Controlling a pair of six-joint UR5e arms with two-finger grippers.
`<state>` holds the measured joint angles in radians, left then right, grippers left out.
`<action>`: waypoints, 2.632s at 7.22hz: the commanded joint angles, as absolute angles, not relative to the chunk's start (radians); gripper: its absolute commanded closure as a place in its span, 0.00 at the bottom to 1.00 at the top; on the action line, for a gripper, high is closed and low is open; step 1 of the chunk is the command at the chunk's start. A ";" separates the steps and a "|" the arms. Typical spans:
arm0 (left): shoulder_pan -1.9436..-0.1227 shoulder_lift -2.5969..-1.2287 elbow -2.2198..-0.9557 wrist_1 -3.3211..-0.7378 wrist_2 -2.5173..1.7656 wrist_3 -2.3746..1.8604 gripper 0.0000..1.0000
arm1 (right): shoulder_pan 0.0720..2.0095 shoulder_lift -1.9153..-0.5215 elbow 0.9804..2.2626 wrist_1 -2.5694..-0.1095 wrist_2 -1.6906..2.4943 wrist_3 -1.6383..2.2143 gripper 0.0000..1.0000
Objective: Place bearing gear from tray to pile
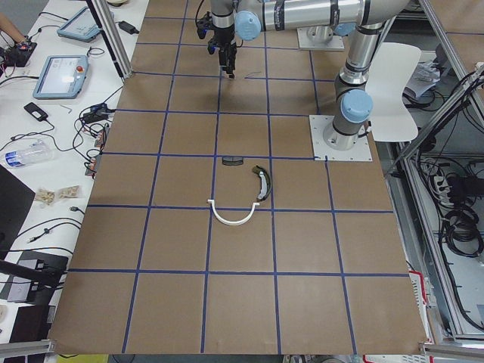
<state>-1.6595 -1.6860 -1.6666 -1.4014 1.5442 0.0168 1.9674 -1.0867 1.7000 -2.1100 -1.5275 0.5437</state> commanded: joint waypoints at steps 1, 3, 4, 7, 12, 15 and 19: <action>-1.649 -1.700 -1.678 -1.405 1.519 0.008 0.00 | 1.900 -1.172 1.703 -1.995 -1.545 0.438 0.00; -1.667 -1.710 -1.722 -1.393 1.519 -0.033 0.00 | 1.722 -1.254 1.718 -1.930 -1.563 0.236 0.00; -1.707 -1.735 -1.756 -1.358 1.517 -0.148 0.00 | 1.627 -1.288 1.718 -1.905 -1.563 0.127 0.00; -1.888 -1.917 -1.755 -1.058 1.436 -0.393 0.00 | 1.257 -1.354 1.718 -1.847 -1.566 -0.194 0.00; -2.014 -2.098 -1.721 -0.911 1.523 -0.565 0.02 | 0.864 -1.348 1.713 -1.894 -1.594 -1.133 0.00; -2.014 -2.117 -1.723 -0.908 1.571 -0.578 0.02 | 0.717 -1.304 1.698 -1.902 -1.522 -1.573 0.00; -2.016 -2.118 -1.723 -0.908 1.575 -0.568 1.00 | 0.623 -1.154 1.597 -1.902 -1.474 -1.898 0.00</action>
<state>-2.0150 -2.1192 -1.7232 -0.9083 1.5746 -0.5691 0.6491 -1.1974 1.6235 -1.8997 -1.4783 -1.7914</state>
